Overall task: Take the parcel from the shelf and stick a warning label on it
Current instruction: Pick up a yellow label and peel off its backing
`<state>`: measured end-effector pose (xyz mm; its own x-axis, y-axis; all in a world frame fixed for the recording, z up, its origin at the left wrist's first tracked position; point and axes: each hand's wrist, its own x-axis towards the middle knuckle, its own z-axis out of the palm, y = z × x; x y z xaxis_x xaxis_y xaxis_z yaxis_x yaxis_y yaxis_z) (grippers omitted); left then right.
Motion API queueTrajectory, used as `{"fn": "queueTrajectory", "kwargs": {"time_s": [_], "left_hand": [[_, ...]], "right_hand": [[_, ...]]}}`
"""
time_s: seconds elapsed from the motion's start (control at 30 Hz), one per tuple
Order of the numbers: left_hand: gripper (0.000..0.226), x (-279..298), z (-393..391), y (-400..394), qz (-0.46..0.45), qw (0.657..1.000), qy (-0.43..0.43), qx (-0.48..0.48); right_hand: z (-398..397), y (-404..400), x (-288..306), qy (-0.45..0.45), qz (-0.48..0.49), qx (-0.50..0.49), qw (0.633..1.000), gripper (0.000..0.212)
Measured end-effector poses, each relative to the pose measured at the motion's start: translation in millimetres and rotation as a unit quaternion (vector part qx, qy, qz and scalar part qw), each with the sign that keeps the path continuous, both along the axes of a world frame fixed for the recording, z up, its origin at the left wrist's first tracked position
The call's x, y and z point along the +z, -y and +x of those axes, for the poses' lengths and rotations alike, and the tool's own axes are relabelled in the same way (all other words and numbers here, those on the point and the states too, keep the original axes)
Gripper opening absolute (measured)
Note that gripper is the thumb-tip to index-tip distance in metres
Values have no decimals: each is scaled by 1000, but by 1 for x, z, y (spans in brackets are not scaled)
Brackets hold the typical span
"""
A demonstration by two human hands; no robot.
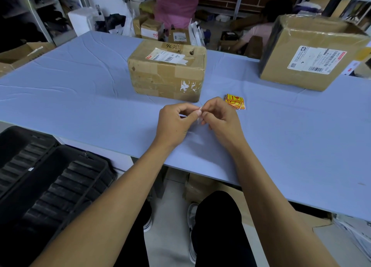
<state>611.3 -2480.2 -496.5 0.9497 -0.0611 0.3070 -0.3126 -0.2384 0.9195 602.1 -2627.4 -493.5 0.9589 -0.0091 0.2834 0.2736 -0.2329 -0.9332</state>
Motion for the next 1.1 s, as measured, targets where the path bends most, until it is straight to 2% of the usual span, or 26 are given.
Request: {"fn": "queueTrajectory", "kwargs": {"time_s": [0.17, 0.23, 0.3, 0.43, 0.53, 0.67, 0.77, 0.83, 0.97, 1.1], "left_hand": [[19, 0, 1, -3, -54, 998, -22, 27], [17, 1, 1, -3, -65, 997, -27, 19], [26, 1, 2, -3, -57, 998, -27, 15], [9, -2, 4, -4, -73, 996, -41, 35], [1, -5, 6, -4, -79, 995, -39, 36], [11, -5, 5, -1, 1, 999, 7, 35], [15, -6, 8, -3, 9, 999, 5, 44], [15, -7, 9, -4, -4, 999, 5, 50], [13, -4, 6, -2, 11, 1000, 14, 17], [15, -6, 7, -2, 23, 1000, 6, 0]], "right_hand": [[0, -2, -3, 20, -71, -14, 997, 26], [-1, -3, -3, 24, -76, -15, 997, 20], [-2, -4, -2, 24, -82, -9, 996, 17], [0, -2, -4, 33, -117, -3, 993, 21], [3, 0, -8, 32, -97, -25, 994, 13], [5, 3, -7, 32, -41, -42, 998, 12], [4, 3, -5, 21, 0, -56, 998, 16], [5, 4, -5, 22, -17, -60, 998, 21], [3, 2, -4, 3, -38, -33, 999, 11], [2, 3, -2, -8, -46, -12, 999, 17]]}}
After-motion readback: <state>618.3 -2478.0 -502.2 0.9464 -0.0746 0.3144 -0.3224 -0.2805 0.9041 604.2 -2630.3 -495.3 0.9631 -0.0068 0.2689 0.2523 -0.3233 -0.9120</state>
